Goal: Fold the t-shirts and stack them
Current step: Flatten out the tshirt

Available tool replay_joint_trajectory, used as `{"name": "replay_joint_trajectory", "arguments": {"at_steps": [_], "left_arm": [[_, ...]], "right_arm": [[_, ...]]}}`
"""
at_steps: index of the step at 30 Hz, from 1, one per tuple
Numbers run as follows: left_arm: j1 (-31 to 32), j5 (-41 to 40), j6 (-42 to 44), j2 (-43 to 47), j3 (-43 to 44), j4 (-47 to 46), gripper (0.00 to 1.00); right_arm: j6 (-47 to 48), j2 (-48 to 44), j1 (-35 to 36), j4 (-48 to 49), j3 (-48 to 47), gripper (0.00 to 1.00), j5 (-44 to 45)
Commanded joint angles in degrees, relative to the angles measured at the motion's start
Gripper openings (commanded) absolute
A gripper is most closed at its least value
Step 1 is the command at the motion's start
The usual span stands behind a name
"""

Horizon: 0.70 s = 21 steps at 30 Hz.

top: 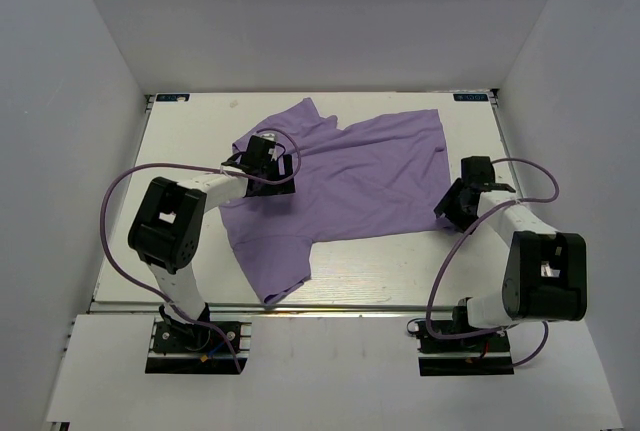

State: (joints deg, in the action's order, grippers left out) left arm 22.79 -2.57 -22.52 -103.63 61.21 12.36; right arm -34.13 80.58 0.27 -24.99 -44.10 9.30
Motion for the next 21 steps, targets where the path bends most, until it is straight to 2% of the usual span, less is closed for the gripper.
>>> {"name": "replay_joint_trajectory", "arguments": {"at_steps": [1, 5, 12, 18, 21], "left_arm": [[0.24, -0.85, -0.59, 0.19, -0.83, 0.21, 1.0], [0.24, -0.86, -0.59, -0.34, -0.21, 0.21, 1.0], [0.24, -0.86, -0.59, -0.87, 0.31, 0.74, 1.0], [-0.28, -1.47, -0.06, -0.87, 0.84, 1.79, 1.0], [-0.29, -1.47, -0.06, -0.34, 0.84, 1.79, 1.0]], "right_arm": [[-1.11, 0.81, -1.59, 1.61, -0.38, 0.62, 1.86], [-1.64, 1.07, -2.03, 2.84, -0.02, 0.62, 3.79], [-0.76, 0.46, -2.47, 8.11, 1.03, 0.51, 4.5], [-0.59, 2.3, -2.91, 6.36, -0.73, 0.48, 3.27], [-0.85, 1.96, -3.0, 6.45, 0.24, 0.38, 3.09]]}}
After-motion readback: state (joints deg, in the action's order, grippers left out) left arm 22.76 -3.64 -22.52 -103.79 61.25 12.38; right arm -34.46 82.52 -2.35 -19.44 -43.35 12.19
